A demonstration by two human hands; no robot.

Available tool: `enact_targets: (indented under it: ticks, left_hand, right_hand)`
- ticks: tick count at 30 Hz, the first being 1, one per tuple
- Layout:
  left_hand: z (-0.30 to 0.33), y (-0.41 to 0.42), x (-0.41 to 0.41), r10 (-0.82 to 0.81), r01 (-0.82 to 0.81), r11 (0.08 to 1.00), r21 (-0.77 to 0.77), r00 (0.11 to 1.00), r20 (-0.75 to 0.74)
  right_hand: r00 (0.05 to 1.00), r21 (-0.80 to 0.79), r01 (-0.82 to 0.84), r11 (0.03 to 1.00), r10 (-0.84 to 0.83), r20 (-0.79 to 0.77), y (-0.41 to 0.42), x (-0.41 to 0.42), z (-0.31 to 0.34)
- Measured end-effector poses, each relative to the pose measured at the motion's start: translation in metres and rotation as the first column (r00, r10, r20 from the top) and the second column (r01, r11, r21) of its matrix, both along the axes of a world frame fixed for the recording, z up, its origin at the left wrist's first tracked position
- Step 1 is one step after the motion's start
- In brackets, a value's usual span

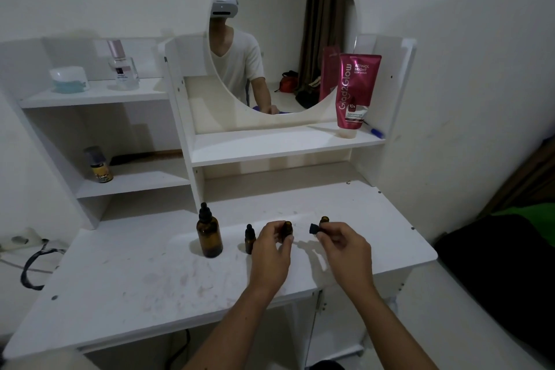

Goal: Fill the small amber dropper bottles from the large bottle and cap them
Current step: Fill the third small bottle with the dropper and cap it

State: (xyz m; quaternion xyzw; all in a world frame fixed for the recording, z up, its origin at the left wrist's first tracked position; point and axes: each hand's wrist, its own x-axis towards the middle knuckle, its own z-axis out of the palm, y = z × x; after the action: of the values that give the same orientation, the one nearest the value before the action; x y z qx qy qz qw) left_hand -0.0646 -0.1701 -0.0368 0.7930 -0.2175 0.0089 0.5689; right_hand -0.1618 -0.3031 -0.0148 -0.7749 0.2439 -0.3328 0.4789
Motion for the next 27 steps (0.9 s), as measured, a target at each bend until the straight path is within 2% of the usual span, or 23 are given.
enact_targets:
  ticks: [5, 9, 14, 16, 19, 21, 24, 27]
  left_hand:
    - [-0.002, 0.001, 0.001, -0.010, 0.010, 1.000, 0.003, 1.000, 0.000]
    - [-0.002, 0.002, 0.000, -0.019, 0.019, 1.000, 0.015, 1.000, 0.010]
    - [-0.004, 0.002, 0.001, -0.032, 0.032, 0.999, 0.015, 0.999, 0.008]
    - [-0.005, 0.001, 0.002, -0.033, 0.033, 0.999, 0.009, 0.999, 0.005]
    - [-0.009, 0.000, 0.004, -0.035, 0.035, 0.999, -0.001, 0.999, 0.013]
    - [-0.010, -0.001, 0.004, -0.036, 0.036, 0.999, 0.002, 0.999, 0.001]
    - [-0.011, -0.002, 0.006, -0.040, 0.040, 0.999, -0.013, 0.999, 0.001]
    - [-0.012, -0.002, 0.008, -0.040, 0.041, 0.999, -0.035, 0.999, 0.034]
  right_hand:
    - [0.996, -0.067, -0.054, 0.996, 0.059, 0.071, -0.003, 0.012, 0.017]
    - [0.991, -0.205, -0.107, 0.973, 0.121, 0.057, -0.006, 0.021, 0.023]
    - [0.973, -0.507, -0.219, 0.834, 0.227, -0.046, -0.006, 0.033, 0.040]
    - [0.958, -0.568, -0.280, 0.774, 0.260, -0.117, -0.005, 0.041, 0.046]
    - [0.918, -0.588, -0.396, 0.705, 0.283, -0.279, -0.001, 0.052, 0.050]
    - [0.895, -0.572, -0.437, 0.694, 0.271, -0.355, 0.002, 0.055, 0.049]
    - [0.900, -0.545, -0.416, 0.728, 0.244, -0.361, 0.004, 0.057, 0.049]
    - [0.901, -0.539, -0.370, 0.757, 0.149, -0.408, 0.006, 0.059, 0.055]
